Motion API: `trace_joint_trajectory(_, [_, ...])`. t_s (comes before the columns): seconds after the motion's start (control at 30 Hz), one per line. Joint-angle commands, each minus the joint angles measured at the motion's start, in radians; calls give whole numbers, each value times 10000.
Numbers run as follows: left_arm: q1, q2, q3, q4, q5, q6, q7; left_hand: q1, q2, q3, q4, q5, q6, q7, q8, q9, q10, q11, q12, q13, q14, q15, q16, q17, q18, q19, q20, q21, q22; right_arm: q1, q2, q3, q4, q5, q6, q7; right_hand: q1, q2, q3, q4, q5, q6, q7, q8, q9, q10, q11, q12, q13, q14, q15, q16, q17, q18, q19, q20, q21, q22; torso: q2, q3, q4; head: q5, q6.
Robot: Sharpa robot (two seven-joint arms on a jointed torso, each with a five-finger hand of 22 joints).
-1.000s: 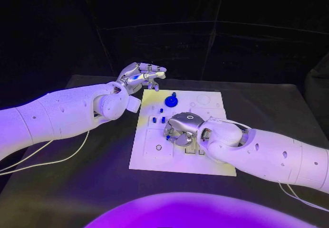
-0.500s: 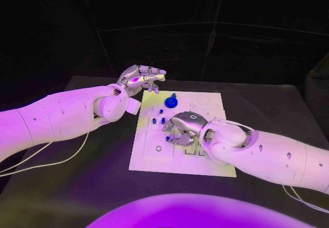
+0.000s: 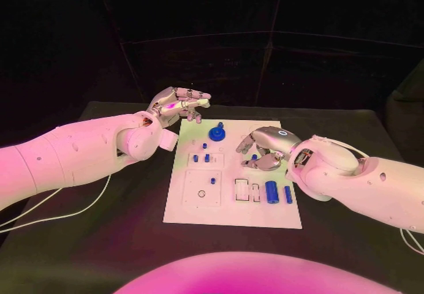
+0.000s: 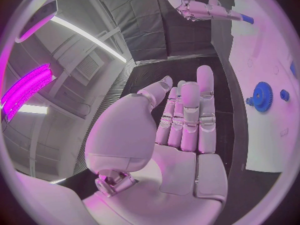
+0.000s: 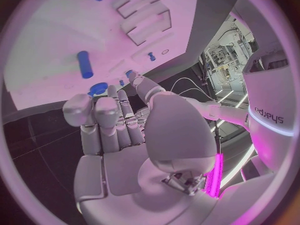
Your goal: Assemble the parts on the task board
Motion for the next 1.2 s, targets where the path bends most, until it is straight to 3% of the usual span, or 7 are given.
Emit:
trace_joint_trajectory(0.03, [9,7,4,67,49,133,26,-26,22,-48,-7,-29,-67,28,-6,-10,-87,-15,64,8,-76,19,-24,-9,117,0,91,-64,-12,150,-67,11,-200,646,351,-499,-9,-42,-133,-1,-19,1,-50,-26,-22,-164,-26,-34,-20,10,-41,-53,-70,-42,45,-39,6,-44,4,1,13,-61,59])
trace_joint_trajectory(0.1, [3,14,2,98,49,144,28,-26,22,-48,-7,-29,-67,28,-6,-10,-87,-15,64,8,-76,19,-24,-9,117,0,91,-64,-12,211,-91,18,-267,703,412,-555,27,-33,-236,11,-47,-25,-23,-42,-28,-299,5,-82,-21,15,-17,-75,-117,-44,48,-27,-12,-72,8,3,39,-81,62])
trace_joint_trajectory(0.43, [-15,11,-10,136,49,153,23,-9,29,-50,-14,-29,-68,24,-1,-8,-90,-16,70,9,-80,20,-24,-14,117,2,94,-68,-16,304,-94,27,-343,71,1073,-1010,300,68,-606,-10,-103,-155,-38,-56,-37,-738,44,-203,-14,33,16,-113,-242,-35,56,6,-71,-152,-3,-10,33,-89,50])
trace_joint_trajectory(0.83, [-19,16,-14,63,49,162,22,-9,29,-50,-14,-29,-68,24,-1,-8,-90,-16,70,9,-80,20,-24,-14,117,2,94,-68,-16,306,69,21,-278,-154,2288,-1160,424,243,-809,30,-17,164,6,9,-10,-347,33,80,19,39,14,-121,-339,-35,93,15,-89,-164,8,0,30,-67,-2])
trace_joint_trajectory(1.2, [-21,25,-15,24,49,167,14,-9,29,-50,-14,-29,-68,24,-1,-8,-90,-16,70,9,-80,20,-24,-14,117,2,94,-68,-16,304,170,19,-482,-229,2463,-1276,548,498,-627,56,-43,428,9,38,-3,52,-9,212,-14,86,-26,-6,-244,-54,175,-23,-37,-75,6,2,24,-73,-28])
